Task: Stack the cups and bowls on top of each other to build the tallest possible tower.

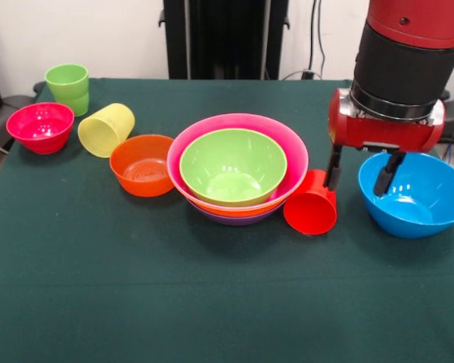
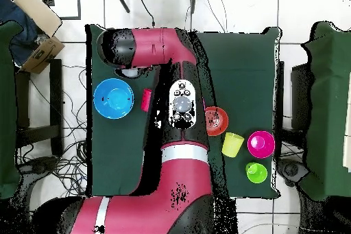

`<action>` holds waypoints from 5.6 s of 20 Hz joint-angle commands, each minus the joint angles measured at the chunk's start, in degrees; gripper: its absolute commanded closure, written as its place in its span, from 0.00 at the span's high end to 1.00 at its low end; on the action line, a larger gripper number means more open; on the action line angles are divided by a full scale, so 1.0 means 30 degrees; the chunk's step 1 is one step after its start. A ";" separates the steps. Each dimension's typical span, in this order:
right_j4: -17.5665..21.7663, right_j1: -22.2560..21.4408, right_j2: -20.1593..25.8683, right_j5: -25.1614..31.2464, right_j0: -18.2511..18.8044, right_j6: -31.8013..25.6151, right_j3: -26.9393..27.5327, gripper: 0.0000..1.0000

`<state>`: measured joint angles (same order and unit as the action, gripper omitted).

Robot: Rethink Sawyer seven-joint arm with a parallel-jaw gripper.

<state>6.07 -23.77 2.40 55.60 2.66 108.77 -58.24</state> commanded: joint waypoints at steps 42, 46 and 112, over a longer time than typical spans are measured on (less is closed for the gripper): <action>0.0344 0.1210 -0.0934 -0.0666 -0.2006 0.2652 -0.1777 1.00; 0.0024 0.1247 -0.1174 -0.0608 -0.2203 0.3062 -0.1781 1.00; -0.0480 0.1378 -0.0702 0.5472 -0.1419 -0.0627 0.1232 1.00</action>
<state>4.03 -15.05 -3.69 67.98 -1.68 109.18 -55.38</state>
